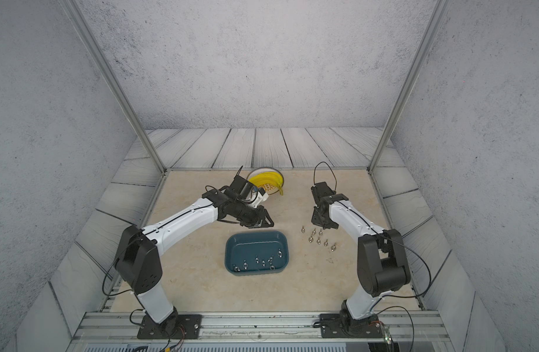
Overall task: Take out the wing nut from the storage box
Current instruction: Place the wing nut at the center of the board.
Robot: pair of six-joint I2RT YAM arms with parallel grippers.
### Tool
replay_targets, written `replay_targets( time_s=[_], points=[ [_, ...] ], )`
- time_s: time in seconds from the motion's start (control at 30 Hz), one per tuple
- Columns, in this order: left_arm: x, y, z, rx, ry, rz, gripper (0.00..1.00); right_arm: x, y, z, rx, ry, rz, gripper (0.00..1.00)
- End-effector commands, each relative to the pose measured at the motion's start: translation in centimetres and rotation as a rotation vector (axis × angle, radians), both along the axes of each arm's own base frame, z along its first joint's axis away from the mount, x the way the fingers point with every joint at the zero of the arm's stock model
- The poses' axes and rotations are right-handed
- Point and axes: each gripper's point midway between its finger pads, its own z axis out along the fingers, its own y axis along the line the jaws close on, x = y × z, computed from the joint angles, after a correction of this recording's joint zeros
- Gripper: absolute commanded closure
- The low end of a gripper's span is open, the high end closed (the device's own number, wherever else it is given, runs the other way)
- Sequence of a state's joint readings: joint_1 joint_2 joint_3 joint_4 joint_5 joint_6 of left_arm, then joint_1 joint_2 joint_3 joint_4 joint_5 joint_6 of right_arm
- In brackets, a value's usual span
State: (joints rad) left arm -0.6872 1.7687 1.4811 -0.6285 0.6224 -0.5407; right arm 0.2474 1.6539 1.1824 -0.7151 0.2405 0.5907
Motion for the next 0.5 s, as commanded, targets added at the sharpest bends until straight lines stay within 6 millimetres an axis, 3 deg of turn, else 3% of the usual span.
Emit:
replay_targets(
  time_s=[0.0,0.2,0.47],
  points=[
    [-0.5,0.1,-0.2,0.013,0.011,-0.037,0.66,0.0,-1.3,-2.1,0.000,0.048,-0.044,1.00],
    [-0.6,0.2,-0.8,0.033,0.014,-0.064,0.66,0.0,-1.9,-5.0,0.014,0.100,-0.080,1.00],
    [-0.6,0.1,-1.3,0.037,0.029,-0.079,0.66,0.4,-2.1,-6.8,0.008,0.131,-0.086,1.00]
  ],
)
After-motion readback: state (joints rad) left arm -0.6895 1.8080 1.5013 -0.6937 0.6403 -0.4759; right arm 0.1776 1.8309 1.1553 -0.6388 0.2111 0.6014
